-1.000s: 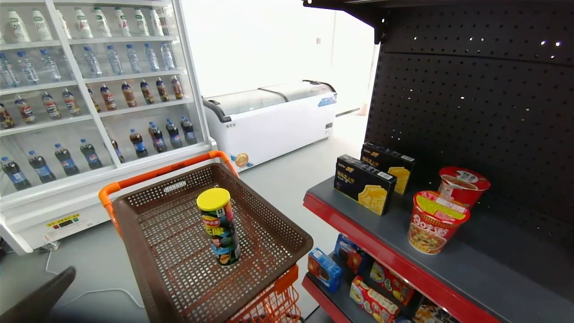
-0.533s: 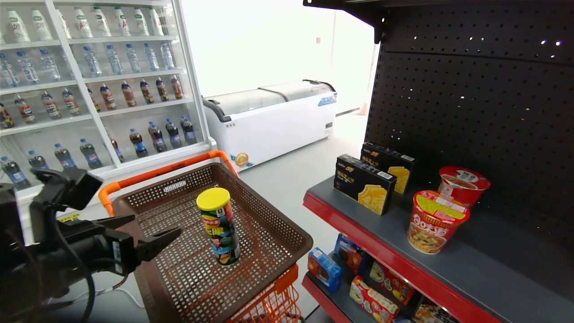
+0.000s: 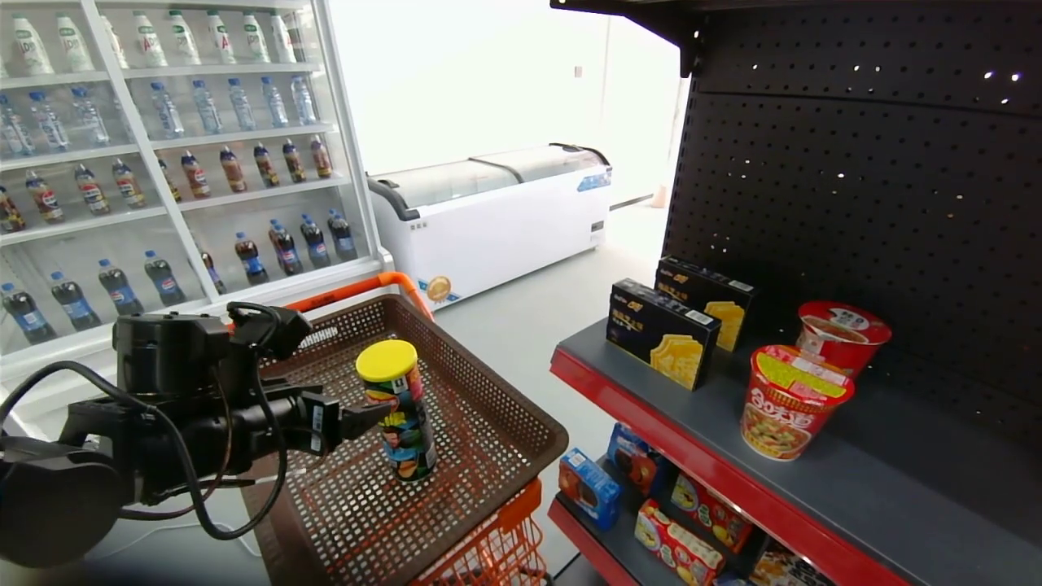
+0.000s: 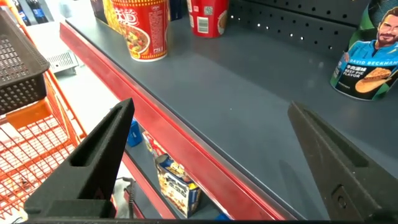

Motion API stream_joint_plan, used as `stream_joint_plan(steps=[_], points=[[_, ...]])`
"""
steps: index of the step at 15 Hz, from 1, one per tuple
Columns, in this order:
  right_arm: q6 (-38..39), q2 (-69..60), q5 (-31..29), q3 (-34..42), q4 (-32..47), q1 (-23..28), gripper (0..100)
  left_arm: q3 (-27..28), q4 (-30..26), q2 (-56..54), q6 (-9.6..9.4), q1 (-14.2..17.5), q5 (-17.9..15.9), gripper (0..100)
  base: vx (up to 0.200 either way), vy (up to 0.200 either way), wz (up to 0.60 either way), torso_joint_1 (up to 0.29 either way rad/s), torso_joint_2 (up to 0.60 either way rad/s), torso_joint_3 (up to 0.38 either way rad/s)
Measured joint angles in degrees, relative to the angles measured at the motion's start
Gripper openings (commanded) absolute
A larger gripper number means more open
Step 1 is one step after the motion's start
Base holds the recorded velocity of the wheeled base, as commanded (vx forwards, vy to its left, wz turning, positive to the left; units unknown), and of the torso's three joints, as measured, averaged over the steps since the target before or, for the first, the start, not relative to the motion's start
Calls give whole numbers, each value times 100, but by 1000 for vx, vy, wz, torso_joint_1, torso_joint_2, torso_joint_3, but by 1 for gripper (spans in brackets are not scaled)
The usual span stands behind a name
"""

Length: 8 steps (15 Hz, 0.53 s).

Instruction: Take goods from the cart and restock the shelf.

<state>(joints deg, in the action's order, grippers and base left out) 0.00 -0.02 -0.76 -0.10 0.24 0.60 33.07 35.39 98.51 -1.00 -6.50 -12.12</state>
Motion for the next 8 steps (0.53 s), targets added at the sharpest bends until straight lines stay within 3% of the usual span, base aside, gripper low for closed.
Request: stream_joint_plan(steps=[8], points=[[0, 0, -2, 0, 0, 4, 100, 166, 416, 772, -9, -151, 0, 100, 0, 0, 0, 0, 0, 0]])
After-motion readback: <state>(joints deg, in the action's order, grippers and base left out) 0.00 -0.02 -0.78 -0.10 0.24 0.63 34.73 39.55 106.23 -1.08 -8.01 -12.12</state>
